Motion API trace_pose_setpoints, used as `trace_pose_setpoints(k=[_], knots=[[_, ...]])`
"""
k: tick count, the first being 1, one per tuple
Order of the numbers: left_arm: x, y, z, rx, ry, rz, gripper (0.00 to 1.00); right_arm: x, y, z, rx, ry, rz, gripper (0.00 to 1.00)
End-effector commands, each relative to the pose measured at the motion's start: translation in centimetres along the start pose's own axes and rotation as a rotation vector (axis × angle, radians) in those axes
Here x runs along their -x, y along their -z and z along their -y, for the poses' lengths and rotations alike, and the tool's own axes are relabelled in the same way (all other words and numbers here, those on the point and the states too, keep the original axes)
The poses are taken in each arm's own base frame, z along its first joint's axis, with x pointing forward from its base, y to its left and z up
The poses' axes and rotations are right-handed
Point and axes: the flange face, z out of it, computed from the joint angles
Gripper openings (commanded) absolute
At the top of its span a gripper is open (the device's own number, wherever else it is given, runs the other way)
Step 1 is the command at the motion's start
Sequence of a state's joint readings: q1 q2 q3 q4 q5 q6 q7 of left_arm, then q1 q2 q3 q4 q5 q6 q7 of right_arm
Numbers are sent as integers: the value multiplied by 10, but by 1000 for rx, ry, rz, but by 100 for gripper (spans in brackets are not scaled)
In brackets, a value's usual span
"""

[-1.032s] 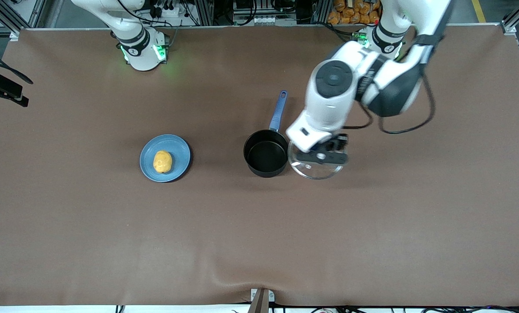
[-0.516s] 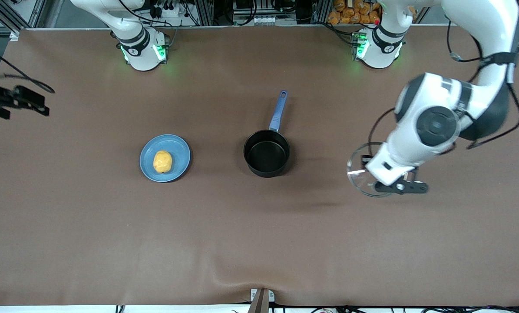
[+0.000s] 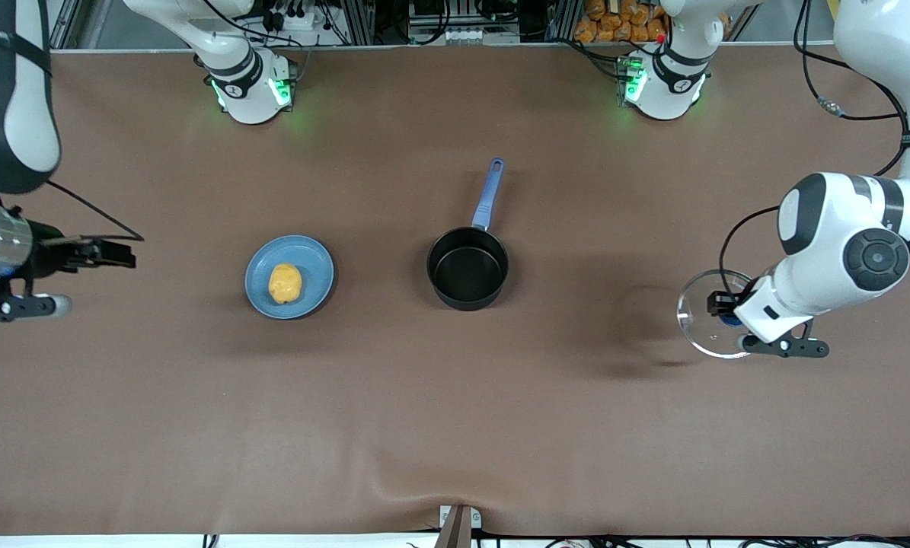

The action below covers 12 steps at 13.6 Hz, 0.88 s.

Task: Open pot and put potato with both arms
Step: 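Lower the lid beside the pan while the right gripper reaches the potato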

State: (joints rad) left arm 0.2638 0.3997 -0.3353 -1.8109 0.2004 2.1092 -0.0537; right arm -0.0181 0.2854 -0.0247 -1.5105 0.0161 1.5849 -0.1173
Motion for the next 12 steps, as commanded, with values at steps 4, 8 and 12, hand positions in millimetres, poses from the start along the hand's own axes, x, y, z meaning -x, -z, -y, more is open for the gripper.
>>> trace_pose_setpoints(k=[4, 8, 12], knots=[[25, -44, 24, 33, 1, -37, 0, -3, -80, 11, -28, 0, 16, 100], [33, -62, 37, 42, -8, -79, 0, 0, -134, 31, -20, 10, -2, 100], [44, -82, 42, 54, 7, -133, 0, 4, -178, 78, -37, -59, -52, 100]])
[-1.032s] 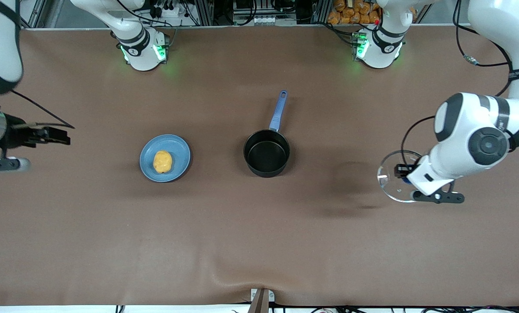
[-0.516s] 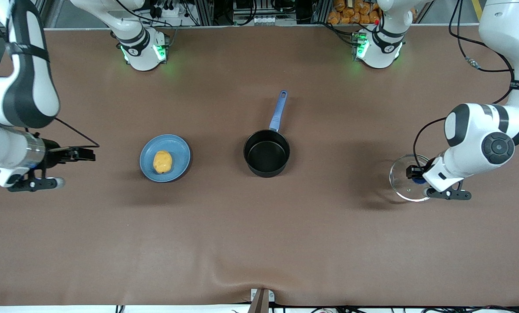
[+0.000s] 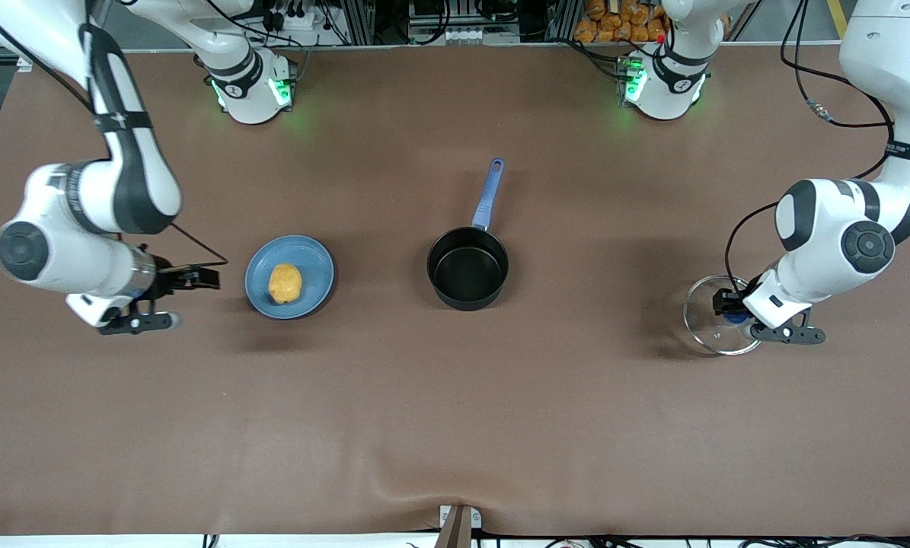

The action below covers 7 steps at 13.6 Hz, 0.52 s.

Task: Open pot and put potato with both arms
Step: 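Lower the lid beside the pan while the right gripper reaches the potato, then grasp the yellow potato with the right gripper while the left gripper withdraws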

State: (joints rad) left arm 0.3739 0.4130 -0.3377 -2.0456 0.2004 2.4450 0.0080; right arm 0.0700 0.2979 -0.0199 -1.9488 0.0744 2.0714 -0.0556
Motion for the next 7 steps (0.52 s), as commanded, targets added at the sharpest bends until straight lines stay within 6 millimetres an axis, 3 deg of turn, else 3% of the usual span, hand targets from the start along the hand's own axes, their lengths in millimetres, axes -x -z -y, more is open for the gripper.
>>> trace_pose_setpoints(k=[1, 3, 4, 5, 7], knots=[[8, -3, 3, 16, 0, -55, 2, 10, -6, 45, -1, -63, -25, 100], [6, -10, 4, 24, 3, -66, 23, 5, -21, 65, 8, -37, -53, 100], [5, -8, 4, 23, 3, -71, 54, 3, -31, 81, 19, -6, -56, 100], [2, -6, 4, 22, 6, -77, 100, 1, -41, 92, 26, 17, -63, 100], [-4, 5, 5, 16, 8, -96, 100, -2, -60, 91, 34, 27, -78, 100]])
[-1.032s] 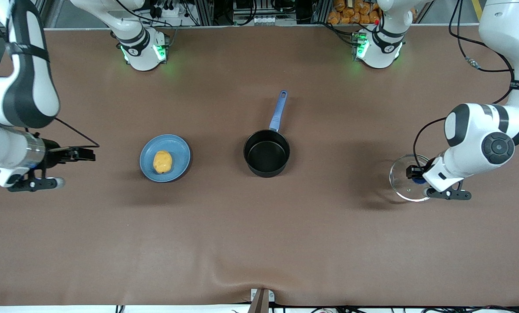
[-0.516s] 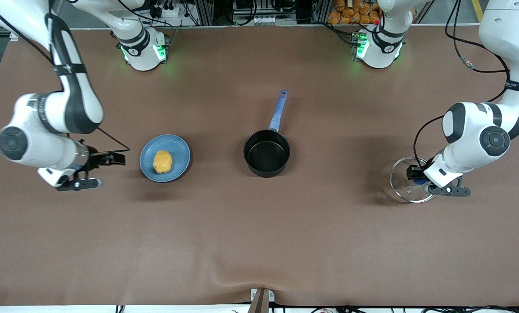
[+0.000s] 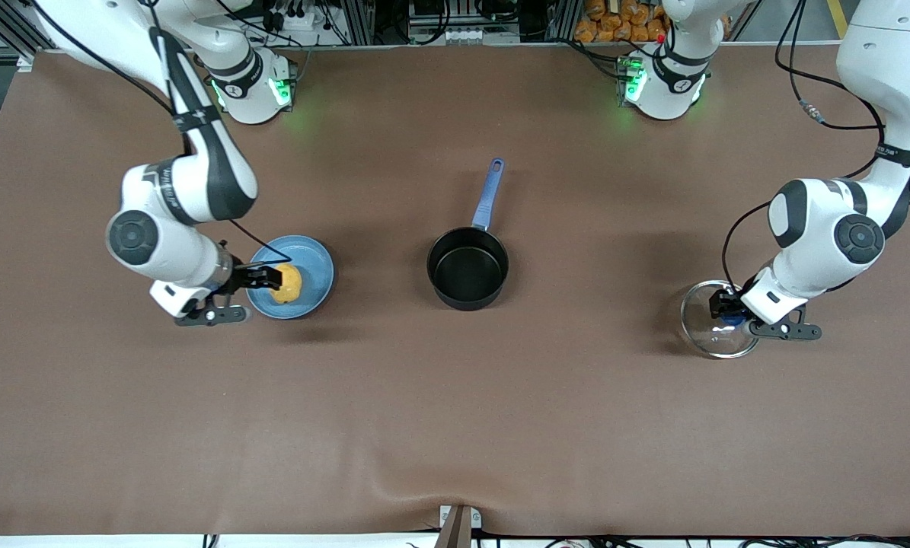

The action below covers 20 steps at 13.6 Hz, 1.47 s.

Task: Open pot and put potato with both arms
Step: 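Grasp the yellow potato with the right gripper while the left gripper withdraws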

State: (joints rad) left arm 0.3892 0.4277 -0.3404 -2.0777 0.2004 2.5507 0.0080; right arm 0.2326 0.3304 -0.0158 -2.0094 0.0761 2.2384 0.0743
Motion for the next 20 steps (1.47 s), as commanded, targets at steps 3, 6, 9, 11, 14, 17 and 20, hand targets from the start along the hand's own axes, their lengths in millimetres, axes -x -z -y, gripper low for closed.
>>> trace_pose_setpoints(k=[3, 6, 9, 11, 14, 17, 20], knots=[[-24, 54, -5, -8, -7, -43, 100, 8, -46, 2, 22, 20, -25, 100], [-41, 134, -23, 25, 29, -7, 100, 18, -60, 5, 27, 27, 0, 100], [-54, 220, -30, 56, 49, 67, 100, 29, -75, 13, 30, 43, -12, 100], [-54, 279, -39, 52, 72, 96, 100, 31, -83, 12, 30, 44, -20, 100], [-45, 343, -53, 38, 86, 126, 100, 32, -86, 14, 35, 52, -17, 73], [-31, 376, -52, 24, 84, 142, 100, 27, -77, 12, 42, 55, -26, 0], [-3, 422, -79, -26, 94, 93, 100, 15, -46, 20, 45, 35, 35, 0]])
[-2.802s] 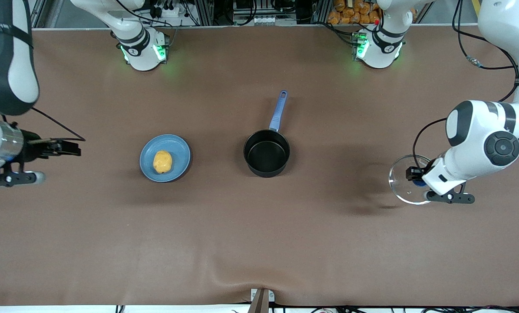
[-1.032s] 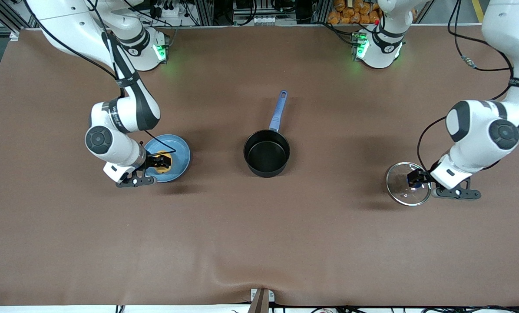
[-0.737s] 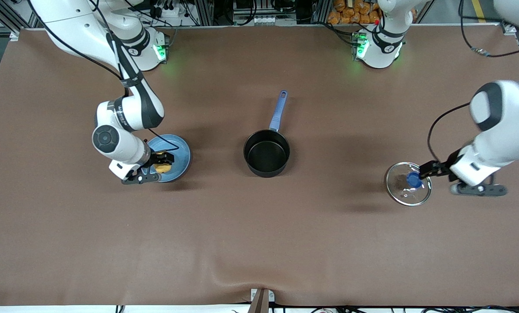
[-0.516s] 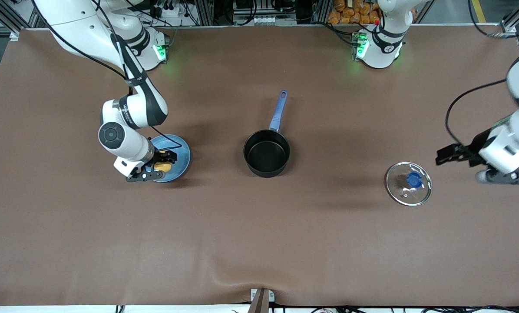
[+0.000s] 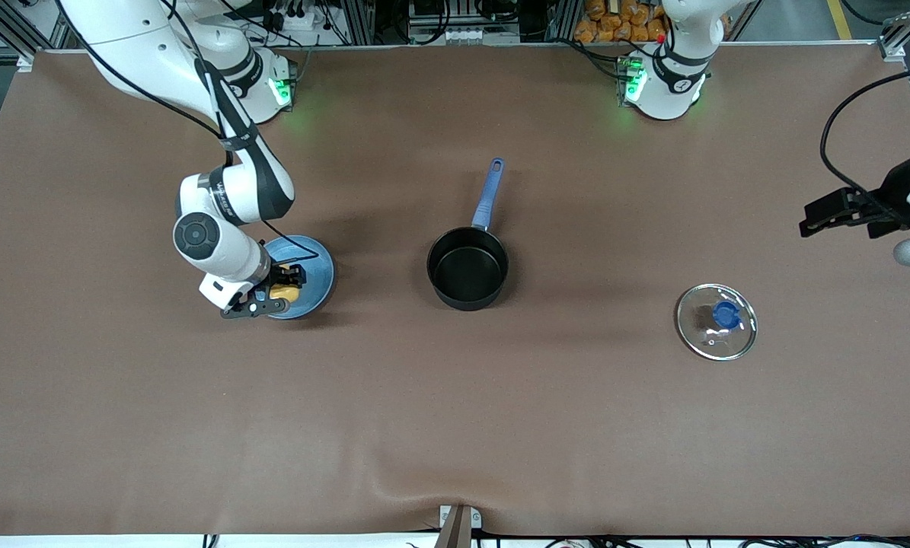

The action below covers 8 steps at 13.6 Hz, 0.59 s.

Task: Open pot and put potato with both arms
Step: 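Grasp the yellow potato with the right gripper while the left gripper withdraws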

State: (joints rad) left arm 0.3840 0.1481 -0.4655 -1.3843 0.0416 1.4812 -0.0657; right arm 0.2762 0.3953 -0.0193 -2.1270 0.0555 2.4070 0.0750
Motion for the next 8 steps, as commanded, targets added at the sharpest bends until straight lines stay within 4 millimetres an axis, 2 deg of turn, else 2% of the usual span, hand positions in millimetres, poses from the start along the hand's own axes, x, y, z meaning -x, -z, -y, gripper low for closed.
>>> trace_pose_setpoints(k=[1, 2, 5, 7, 8], knots=[[37, 32, -24, -37, 50, 5, 100, -15, 45, 12, 14, -37, 32, 0], [48, 43, -27, -47, 62, 0, 100, -20, 60, 26, 17, -64, 45, 0], [72, 52, -24, -30, 75, 1, 100, -31, 96, 96, 8, -65, -5, 0], [74, 50, -23, -29, 79, 4, 100, -41, 114, 143, -14, -122, -55, 0], [72, 49, -24, -27, 78, 0, 100, -45, 123, 177, -46, -159, -74, 0]])
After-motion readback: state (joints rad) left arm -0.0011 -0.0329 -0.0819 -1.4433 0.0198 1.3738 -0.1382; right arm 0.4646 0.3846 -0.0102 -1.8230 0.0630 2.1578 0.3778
